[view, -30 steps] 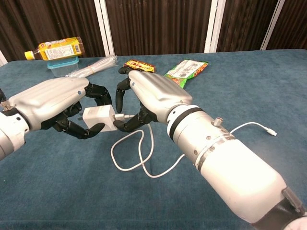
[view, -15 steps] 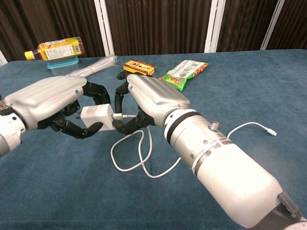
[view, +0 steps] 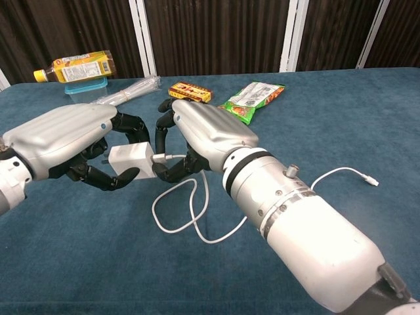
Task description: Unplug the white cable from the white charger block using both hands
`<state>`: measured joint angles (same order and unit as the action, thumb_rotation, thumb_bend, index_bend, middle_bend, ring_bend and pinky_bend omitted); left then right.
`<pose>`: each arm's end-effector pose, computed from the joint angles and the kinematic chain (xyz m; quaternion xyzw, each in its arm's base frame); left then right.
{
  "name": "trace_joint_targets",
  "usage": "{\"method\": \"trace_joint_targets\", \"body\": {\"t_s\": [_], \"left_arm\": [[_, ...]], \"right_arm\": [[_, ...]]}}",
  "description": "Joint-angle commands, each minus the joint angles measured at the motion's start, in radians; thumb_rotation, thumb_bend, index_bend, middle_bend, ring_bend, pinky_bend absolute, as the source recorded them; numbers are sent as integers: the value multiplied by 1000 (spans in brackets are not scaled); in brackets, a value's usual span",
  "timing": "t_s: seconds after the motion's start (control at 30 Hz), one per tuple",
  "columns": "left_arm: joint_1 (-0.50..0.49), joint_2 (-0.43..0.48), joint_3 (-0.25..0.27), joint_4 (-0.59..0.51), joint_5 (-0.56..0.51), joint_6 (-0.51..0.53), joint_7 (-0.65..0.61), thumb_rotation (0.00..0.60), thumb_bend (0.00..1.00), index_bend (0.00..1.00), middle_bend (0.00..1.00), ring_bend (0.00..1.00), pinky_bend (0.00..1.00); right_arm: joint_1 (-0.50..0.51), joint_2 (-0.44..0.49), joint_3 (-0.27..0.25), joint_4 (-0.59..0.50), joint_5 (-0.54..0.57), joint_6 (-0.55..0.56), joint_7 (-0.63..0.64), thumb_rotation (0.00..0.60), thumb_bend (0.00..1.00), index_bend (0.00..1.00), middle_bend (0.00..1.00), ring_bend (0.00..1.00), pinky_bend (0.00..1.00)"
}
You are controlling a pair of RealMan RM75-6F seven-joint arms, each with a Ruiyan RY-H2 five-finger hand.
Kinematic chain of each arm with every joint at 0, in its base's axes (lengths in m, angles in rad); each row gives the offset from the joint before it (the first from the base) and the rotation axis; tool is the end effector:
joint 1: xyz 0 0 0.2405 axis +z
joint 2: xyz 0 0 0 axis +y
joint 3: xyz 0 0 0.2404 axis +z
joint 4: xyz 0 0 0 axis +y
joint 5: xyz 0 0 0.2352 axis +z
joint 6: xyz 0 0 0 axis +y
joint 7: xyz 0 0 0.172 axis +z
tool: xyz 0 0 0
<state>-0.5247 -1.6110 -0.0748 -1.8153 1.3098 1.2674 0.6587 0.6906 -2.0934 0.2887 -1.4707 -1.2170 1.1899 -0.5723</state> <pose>-0.0838 0.2561 -0.0435 -0.7293 -0.3334 -0.4247 0.4202 0.0185 -0.2789 -0.1276 0.6720 -0.4129 0.5028 0.3538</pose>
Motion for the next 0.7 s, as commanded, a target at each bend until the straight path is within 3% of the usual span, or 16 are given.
{"method": "trace_joint_targets", "body": {"t_s": [0.03, 0.33, 0.7], "left_arm": [[0, 1, 0, -2, 1, 0, 2, 600, 587, 758, 772, 1000, 1000], [2, 2, 0, -9, 6, 0, 9, 600, 598, 759, 772, 1000, 1000], [3, 13, -11, -16, 2, 0, 4, 600, 600, 759, 773, 1000, 1000]], "right_arm": [[2, -2, 3, 1, 1, 3, -2, 600, 651, 834, 242, 6, 0], [7, 13, 2, -19, 13, 1, -28, 600, 724, 872, 249, 15, 0], [11, 38, 0, -39, 35, -6, -50, 600, 732, 872, 249, 17, 0]]}}
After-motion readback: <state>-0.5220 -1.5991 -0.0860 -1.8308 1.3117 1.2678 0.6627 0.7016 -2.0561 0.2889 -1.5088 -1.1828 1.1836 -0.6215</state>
